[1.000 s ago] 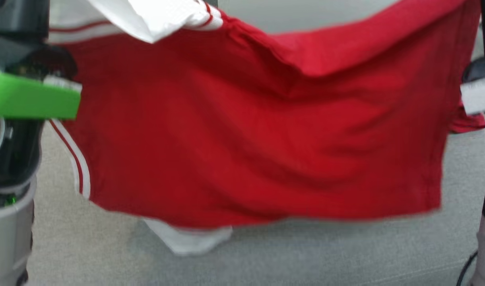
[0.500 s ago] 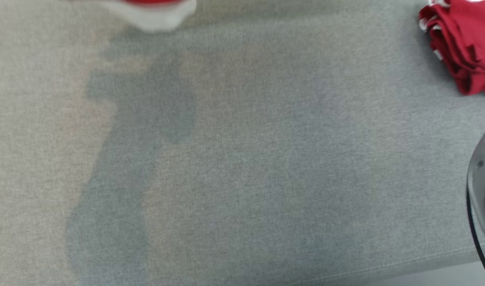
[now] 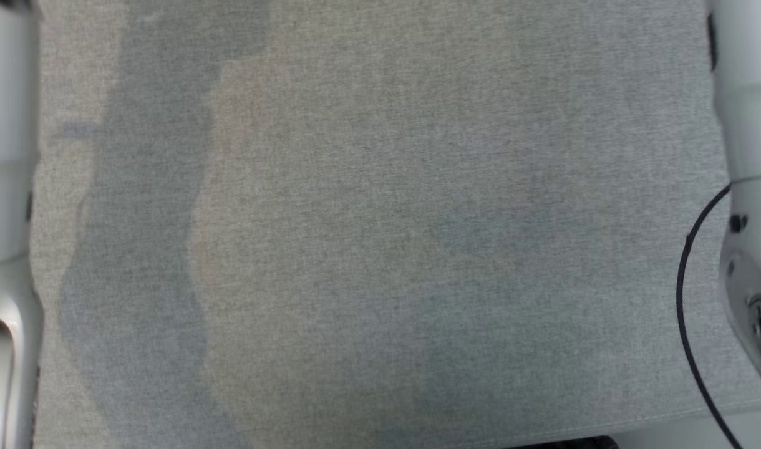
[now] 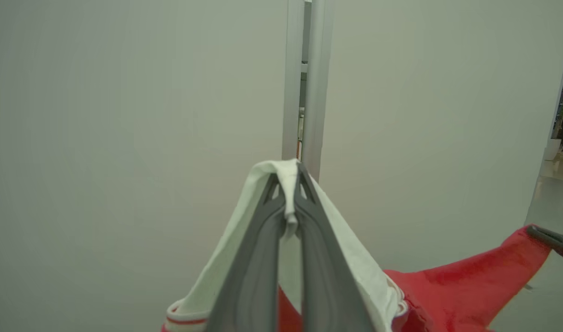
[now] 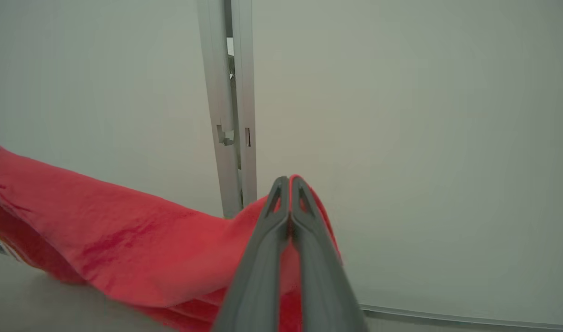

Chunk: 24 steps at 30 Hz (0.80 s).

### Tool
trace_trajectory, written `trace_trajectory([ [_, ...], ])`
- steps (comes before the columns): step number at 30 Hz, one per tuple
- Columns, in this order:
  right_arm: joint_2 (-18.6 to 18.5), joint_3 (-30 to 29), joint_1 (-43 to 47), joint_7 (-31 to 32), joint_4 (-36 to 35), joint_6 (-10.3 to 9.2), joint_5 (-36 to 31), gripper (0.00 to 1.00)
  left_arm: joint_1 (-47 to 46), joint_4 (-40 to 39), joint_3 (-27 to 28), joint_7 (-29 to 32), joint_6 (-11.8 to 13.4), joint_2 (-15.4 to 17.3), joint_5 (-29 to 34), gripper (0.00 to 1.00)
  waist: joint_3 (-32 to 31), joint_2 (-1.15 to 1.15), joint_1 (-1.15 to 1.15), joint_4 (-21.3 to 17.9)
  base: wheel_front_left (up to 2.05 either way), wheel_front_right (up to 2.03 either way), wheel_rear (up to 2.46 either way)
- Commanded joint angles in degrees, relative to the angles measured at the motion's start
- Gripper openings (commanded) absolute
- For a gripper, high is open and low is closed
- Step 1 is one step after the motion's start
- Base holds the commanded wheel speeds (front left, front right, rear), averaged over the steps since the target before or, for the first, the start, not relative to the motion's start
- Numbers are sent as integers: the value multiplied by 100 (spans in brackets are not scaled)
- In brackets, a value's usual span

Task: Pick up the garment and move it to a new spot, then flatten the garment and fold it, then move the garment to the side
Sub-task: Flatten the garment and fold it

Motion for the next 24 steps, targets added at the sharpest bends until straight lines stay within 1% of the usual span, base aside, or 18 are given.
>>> trace_trajectory([
  [1, -7, 67, 213, -106, 36, -5, 99, 0, 285, -157, 7, -96, -33, 67, -126, 0, 77, 0, -1, 98, 0, 0, 0],
  [3, -18, 180, 515, -178, 9, -5, 284, 0, 722, -390, 38, -181, -44, 126, -233, 0, 22, 0, -1, 99, 0, 0, 0],
  [6, -99, 323, 1011, -233, -218, -5, 545, 0, 1427, -832, 162, -269, -43, 199, -435, 0, -85, 0, -1, 81, 0, 0, 0],
  [10, -245, 467, 1816, -248, -806, -5, 759, 0, 2509, -1563, 391, -344, 109, 300, -610, 0, -287, 0, -1, 36, 0, 0, 0],
  [14, -291, 359, 2755, -251, -1504, -5, 976, 0, 3631, -2264, 545, -379, 259, 287, -759, 0, -635, 0, -1, 36, 0, 0, 0],
  [17, -251, 250, 3508, -254, -2025, -5, 1132, 0, 4460, -2731, 662, -404, 376, 259, -817, 0, -967, 0, -1, 32, 0, 0, 0],
  [19, -221, 184, 3984, -248, -2310, -5, 1252, 0, 4988, -3010, 669, -412, 422, 307, -743, 0, -1194, 0, -1, 24, 0, 0, 0],
  [22, -200, 126, 4620, -105, -2702, -5, 1327, 0, 5659, -3370, 724, -422, 516, 287, -758, 0, -1518, 0, -1, 30, 0, 0, 0],
  [24, -190, 85, 5048, 30, -2987, -5, 1357, 0, 6126, -3582, 726, -419, 579, 218, -813, 0, -1752, 0, -1, 54, 0, 0, 0],
])
